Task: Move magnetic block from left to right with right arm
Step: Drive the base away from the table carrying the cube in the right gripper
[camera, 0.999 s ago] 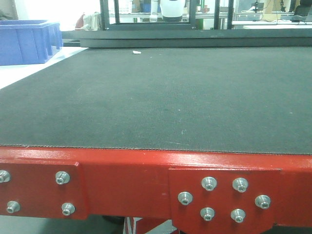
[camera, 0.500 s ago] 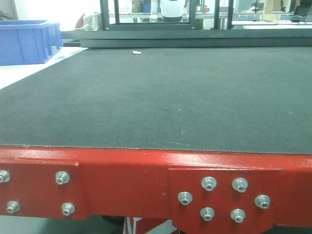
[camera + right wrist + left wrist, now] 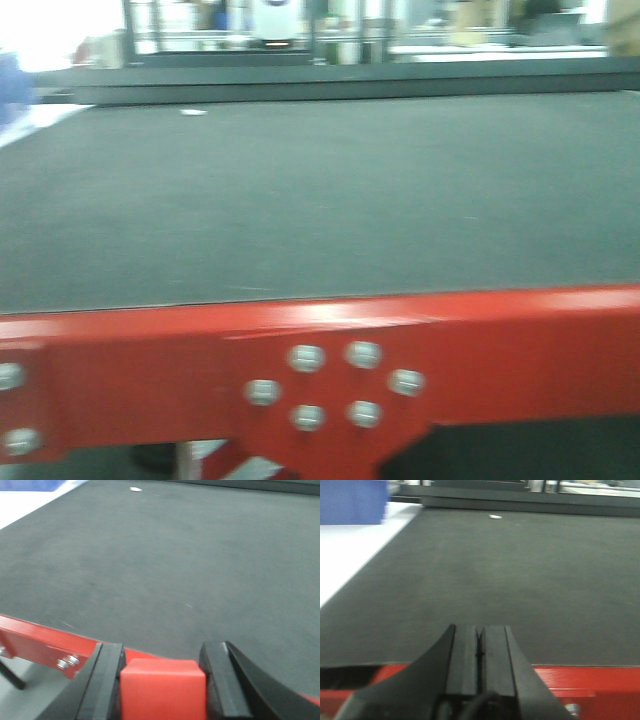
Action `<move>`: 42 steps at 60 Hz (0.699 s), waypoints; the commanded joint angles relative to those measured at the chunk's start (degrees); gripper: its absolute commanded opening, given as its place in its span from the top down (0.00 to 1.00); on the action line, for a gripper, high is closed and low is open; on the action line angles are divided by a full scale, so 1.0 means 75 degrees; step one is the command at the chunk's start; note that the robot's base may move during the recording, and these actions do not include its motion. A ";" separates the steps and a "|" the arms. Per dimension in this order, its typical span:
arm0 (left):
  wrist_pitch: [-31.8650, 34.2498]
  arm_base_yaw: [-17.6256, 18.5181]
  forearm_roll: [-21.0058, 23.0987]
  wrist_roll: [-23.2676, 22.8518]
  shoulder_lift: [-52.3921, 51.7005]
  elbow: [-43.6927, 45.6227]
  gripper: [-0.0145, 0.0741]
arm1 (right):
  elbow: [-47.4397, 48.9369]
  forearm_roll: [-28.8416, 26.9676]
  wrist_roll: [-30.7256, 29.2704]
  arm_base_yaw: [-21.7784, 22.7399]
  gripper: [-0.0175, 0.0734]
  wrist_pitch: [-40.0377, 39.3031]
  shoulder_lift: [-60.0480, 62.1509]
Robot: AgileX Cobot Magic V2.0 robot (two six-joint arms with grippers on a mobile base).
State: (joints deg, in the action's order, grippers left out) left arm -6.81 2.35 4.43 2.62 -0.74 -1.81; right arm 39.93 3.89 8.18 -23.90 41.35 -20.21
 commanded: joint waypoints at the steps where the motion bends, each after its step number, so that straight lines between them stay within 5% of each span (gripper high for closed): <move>1: 0.0623 0.0047 0.0045 0.0001 -0.0103 -0.0072 0.97 | 0.0186 0.0112 -0.0073 0.0037 0.56 -0.0691 -0.0067; 42: 0.0623 0.0047 0.0045 0.0001 -0.0103 -0.0072 0.97 | 0.0186 0.0112 -0.0073 0.0037 0.56 -0.0691 -0.0067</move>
State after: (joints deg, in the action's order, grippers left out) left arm -6.81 2.35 4.43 2.62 -0.74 -1.81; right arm 39.93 4.07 8.18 -23.90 41.35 -20.21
